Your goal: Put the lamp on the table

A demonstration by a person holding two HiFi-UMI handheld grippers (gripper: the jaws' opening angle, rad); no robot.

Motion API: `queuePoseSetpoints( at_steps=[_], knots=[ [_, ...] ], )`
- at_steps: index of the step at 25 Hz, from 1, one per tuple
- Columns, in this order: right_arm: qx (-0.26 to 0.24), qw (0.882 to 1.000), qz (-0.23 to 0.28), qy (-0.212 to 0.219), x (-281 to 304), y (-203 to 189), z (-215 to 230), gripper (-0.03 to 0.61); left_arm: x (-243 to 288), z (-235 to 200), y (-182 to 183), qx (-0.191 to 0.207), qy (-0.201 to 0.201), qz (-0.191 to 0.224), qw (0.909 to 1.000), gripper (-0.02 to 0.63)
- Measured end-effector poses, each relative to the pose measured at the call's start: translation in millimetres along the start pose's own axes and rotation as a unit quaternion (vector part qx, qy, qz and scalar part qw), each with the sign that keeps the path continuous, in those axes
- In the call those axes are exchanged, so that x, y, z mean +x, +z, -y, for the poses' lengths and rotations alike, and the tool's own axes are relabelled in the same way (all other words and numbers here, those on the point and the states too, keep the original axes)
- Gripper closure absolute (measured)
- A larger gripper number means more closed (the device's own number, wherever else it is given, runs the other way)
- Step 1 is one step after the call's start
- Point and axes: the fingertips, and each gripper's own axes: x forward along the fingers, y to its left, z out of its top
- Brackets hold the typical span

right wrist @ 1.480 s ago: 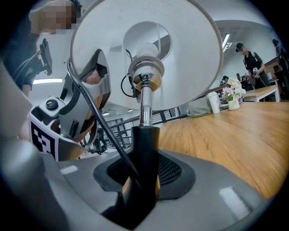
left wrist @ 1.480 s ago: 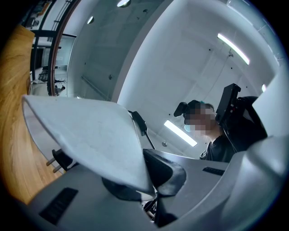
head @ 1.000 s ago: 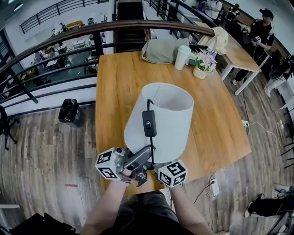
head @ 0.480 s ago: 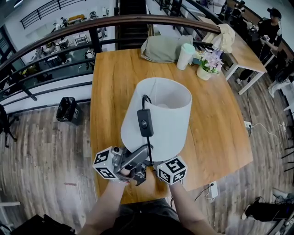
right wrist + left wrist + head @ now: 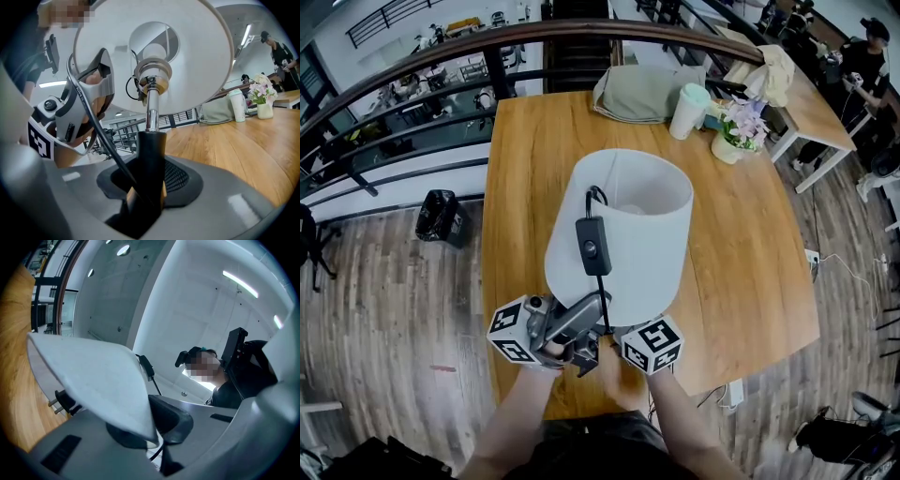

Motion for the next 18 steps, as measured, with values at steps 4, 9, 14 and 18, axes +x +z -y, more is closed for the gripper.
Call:
queuePoseSetpoints(
  at_steps=[4, 9, 14, 18],
  knots=[
    [-0.007, 1.0, 0.001, 0.0, -1, 0, -1, 0.419, 1, 3, -2, 0.001, -0.003, -0.006, 1.0, 0.609],
    [-0.009, 1.0, 0.005, -0.011, -5, -1, -1, 0.414, 1, 7, -10, 0.003, -0.007, -0.018, 0.9998, 0.611],
    [0.0, 1.0, 0.004, -0.027, -17, -7, 0, 0.396, 1, 13, -18, 0.002, -0.01, -0.024, 0.9997, 0.612],
    [-0.003, 0.999, -0.002, -0.045, -28, -15, -1, 0.396, -4, 21, -27, -0.001, -0.014, -0.03, 0.9994, 0.614]
  ],
)
